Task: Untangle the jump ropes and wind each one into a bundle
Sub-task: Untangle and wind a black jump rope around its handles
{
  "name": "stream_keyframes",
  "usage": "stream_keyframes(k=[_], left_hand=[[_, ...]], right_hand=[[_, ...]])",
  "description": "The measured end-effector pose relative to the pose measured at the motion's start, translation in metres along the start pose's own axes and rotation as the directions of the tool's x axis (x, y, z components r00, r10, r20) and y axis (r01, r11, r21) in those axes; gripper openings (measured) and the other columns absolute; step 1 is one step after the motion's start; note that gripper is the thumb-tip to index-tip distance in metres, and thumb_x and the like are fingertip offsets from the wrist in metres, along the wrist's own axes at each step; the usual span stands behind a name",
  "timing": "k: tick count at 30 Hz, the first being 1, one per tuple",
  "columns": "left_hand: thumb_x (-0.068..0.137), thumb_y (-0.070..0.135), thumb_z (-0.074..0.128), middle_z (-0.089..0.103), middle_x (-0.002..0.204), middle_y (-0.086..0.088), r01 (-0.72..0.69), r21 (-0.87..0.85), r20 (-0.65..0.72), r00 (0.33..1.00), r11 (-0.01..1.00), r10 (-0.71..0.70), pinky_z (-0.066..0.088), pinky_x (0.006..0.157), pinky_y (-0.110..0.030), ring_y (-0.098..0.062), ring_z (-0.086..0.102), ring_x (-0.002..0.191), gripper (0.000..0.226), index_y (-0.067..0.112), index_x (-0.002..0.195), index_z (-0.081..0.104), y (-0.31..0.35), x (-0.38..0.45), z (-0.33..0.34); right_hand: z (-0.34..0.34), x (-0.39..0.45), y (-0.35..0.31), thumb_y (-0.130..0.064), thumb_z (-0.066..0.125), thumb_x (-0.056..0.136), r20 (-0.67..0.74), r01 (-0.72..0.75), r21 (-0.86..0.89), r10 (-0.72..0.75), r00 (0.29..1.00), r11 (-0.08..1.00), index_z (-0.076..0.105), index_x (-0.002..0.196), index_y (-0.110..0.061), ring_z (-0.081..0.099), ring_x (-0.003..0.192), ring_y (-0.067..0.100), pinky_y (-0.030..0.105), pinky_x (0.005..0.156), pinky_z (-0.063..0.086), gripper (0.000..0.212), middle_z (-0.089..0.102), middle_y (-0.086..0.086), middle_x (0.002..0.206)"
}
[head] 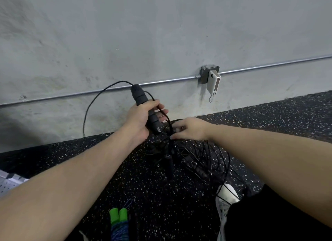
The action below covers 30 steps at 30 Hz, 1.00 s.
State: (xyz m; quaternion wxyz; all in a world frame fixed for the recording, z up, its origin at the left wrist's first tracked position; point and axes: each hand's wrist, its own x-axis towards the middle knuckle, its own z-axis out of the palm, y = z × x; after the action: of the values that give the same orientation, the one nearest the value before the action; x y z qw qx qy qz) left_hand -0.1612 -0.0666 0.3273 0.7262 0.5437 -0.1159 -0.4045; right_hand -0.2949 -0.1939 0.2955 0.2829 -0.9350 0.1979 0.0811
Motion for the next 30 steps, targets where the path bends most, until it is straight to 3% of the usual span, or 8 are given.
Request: stream_keyframes(k=[2, 4, 9, 12, 16, 19, 25, 30], left_hand=[[0.096, 0.006, 0.061, 0.068, 0.067, -0.002, -0.024, -0.002, 0.001, 1.0, 1.0, 0.024, 0.061, 0.062, -0.032, -0.024, 0.073, 0.071, 0.007, 0.01, 0.091, 0.06, 0.001, -0.001, 0.003], [0.096, 0.006, 0.06, 0.067, 0.066, -0.002, -0.037, -0.01, -0.007, 0.999, 0.999, 0.037, 0.061, 0.063, -0.033, -0.022, 0.073, 0.068, 0.007, 0.009, 0.09, 0.06, 0.003, -0.002, 0.004], [0.092, 0.004, 0.064, 0.062, 0.065, -0.002, -0.08, 0.001, -0.129, 0.989, 0.997, 0.079, 0.058, 0.058, -0.032, -0.021, 0.066, 0.06, 0.007, 0.009, 0.09, 0.06, 0.015, 0.004, -0.013], [0.089, 0.001, 0.063, 0.059, 0.063, -0.003, -0.076, 0.019, -0.204, 0.976, 0.997, 0.079, 0.055, 0.056, -0.03, -0.019, 0.06, 0.055, 0.011, 0.009, 0.083, 0.059, 0.017, 0.007, -0.023], [0.088, 0.001, 0.064, 0.058, 0.059, -0.001, -0.08, 0.057, -0.252, 0.963, 0.995, 0.092, 0.053, 0.054, -0.029, -0.017, 0.056, 0.05, 0.015, 0.012, 0.079, 0.058, 0.019, 0.008, -0.025], [0.087, 0.001, 0.062, 0.058, 0.062, -0.001, -0.059, 0.01, -0.297, 0.953, 0.998, 0.059, 0.05, 0.05, -0.027, -0.016, 0.053, 0.051, 0.014, 0.012, 0.082, 0.056, 0.025, 0.013, -0.032], [0.089, -0.001, 0.058, 0.057, 0.06, -0.001, -0.042, -0.063, -0.225, 0.974, 0.997, 0.027, 0.054, 0.053, -0.027, -0.014, 0.056, 0.047, 0.016, 0.01, 0.078, 0.054, 0.034, 0.013, -0.022], [0.094, 0.002, 0.057, 0.058, 0.063, -0.001, 0.011, -0.148, -0.115, 0.993, 0.989, -0.029, 0.051, 0.05, -0.024, -0.014, 0.058, 0.05, 0.013, 0.01, 0.084, 0.053, 0.036, 0.008, -0.006]], right_hand=[[0.004, 0.005, -0.004, -0.04, 0.068, 0.093, -0.077, 0.013, -0.013, -0.014, 0.997, 1.0, 0.058, 0.072, -0.015, 0.046, 0.062, 0.013, 0.03, 0.061, 0.035, 0.034, 0.055, -0.001, 0.067], [0.004, 0.006, -0.006, -0.036, 0.066, 0.095, -0.121, 0.018, -0.012, -0.019, 0.992, 1.0, 0.059, 0.074, -0.007, 0.046, 0.064, 0.018, 0.032, 0.061, 0.034, 0.036, 0.054, 0.004, 0.066], [-0.01, 0.004, -0.002, -0.025, 0.053, 0.103, -0.215, -0.071, 0.102, 0.091, 0.972, 0.992, 0.061, 0.078, -0.019, 0.049, 0.061, 0.009, 0.013, 0.047, 0.032, 0.027, 0.063, 0.001, 0.084], [-0.022, 0.006, 0.007, -0.026, 0.05, 0.105, -0.298, -0.2, 0.2, 0.254, 0.92, 0.959, 0.063, 0.088, -0.016, 0.053, 0.055, 0.01, 0.017, 0.04, 0.034, 0.024, 0.069, 0.001, 0.082], [-0.034, 0.014, 0.01, -0.017, 0.036, 0.108, -0.322, -0.208, 0.596, 0.468, 0.823, 0.776, 0.052, 0.106, -0.006, 0.068, 0.061, 0.027, 0.038, 0.054, 0.059, 0.019, 0.068, 0.015, 0.081], [-0.042, 0.01, 0.013, -0.012, 0.028, 0.107, -0.261, -0.182, 0.766, 0.557, 0.789, 0.617, 0.045, 0.092, -0.003, 0.063, 0.057, 0.028, 0.038, 0.048, 0.056, 0.024, 0.059, 0.018, 0.074], [-0.044, 0.015, 0.007, -0.01, 0.028, 0.105, -0.246, -0.186, 0.766, 0.548, 0.799, 0.615, 0.043, 0.109, -0.001, 0.062, 0.052, 0.026, 0.031, 0.038, 0.053, 0.018, 0.055, 0.019, 0.082], [-0.031, 0.007, 0.007, -0.03, 0.042, 0.108, 0.059, -0.512, 0.492, 0.559, 0.827, 0.705, 0.054, 0.098, 0.01, 0.058, 0.04, 0.022, 0.029, 0.037, 0.051, 0.044, 0.061, 0.019, 0.068]])
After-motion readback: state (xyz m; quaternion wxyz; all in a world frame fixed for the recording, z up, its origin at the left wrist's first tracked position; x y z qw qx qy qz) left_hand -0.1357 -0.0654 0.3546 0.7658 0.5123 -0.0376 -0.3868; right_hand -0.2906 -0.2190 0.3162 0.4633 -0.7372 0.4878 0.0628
